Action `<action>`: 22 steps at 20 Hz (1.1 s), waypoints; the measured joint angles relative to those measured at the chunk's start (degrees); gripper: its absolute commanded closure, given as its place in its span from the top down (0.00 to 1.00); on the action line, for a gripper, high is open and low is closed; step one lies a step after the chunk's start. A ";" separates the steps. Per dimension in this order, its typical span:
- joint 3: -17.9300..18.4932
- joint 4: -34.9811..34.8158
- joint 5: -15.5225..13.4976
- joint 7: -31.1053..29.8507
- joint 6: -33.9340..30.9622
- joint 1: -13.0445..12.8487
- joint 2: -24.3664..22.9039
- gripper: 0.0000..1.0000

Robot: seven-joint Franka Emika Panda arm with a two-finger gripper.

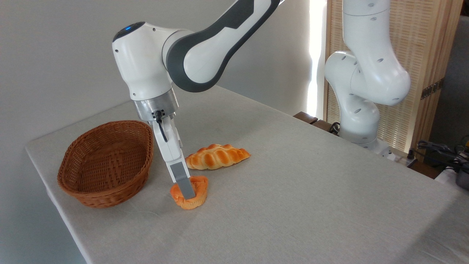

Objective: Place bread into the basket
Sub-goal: 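Close the gripper around the small orange bun, then lift the bun and carry it over the wicker basket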

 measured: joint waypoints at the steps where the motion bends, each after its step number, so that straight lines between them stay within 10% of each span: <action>1: -0.22 0.00 0.93 0.00 0.00 -0.01 0.00 0.35; 4: -1.00 -0.01 3.02 0.00 0.00 -0.04 0.00 0.19; 22: -1.22 0.07 3.39 0.01 0.00 -0.08 -0.36 0.09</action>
